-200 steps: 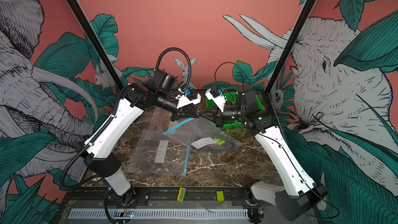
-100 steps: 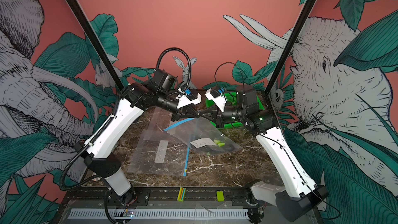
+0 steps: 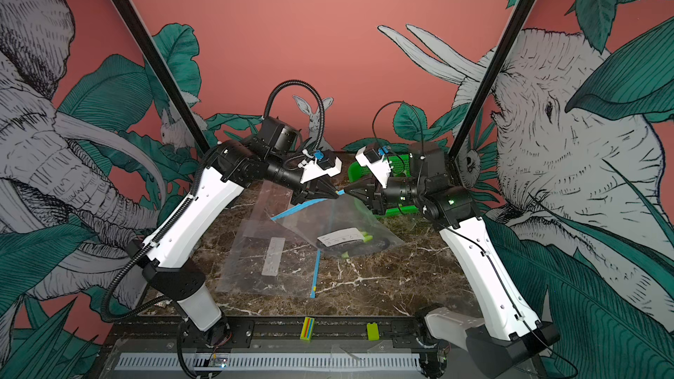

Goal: Place the eggplant in a zip-top bag and seal the zipper
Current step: Zip the zipper on the zipper food storage bag.

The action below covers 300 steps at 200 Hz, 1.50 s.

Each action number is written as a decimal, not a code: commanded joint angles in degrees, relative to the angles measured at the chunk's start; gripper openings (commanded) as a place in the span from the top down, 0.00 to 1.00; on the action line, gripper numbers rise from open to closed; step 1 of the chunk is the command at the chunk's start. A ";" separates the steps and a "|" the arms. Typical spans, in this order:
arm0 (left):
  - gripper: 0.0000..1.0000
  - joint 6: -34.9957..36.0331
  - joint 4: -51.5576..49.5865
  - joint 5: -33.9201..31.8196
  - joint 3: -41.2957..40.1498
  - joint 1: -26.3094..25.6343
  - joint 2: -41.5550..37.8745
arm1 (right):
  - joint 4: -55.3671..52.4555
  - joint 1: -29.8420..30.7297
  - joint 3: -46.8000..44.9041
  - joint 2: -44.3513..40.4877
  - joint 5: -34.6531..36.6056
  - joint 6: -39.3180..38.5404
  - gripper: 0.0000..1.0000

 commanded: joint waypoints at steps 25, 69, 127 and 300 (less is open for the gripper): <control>1.00 1.05 -4.91 -1.79 0.13 1.57 -1.78 | -0.10 -3.25 1.92 -2.88 -0.37 -1.66 1.00; 1.00 0.79 -4.48 -2.68 -1.86 3.28 -3.67 | -1.32 -5.57 2.20 -3.33 -1.73 -2.16 1.00; 1.00 0.52 -5.53 -3.59 -3.48 5.26 -5.35 | -1.34 -10.13 1.67 -5.22 -4.34 -1.56 1.00; 1.00 0.61 -9.56 -9.06 -7.46 6.93 -9.03 | 4.13 -17.74 -0.49 -7.13 -7.46 2.82 1.00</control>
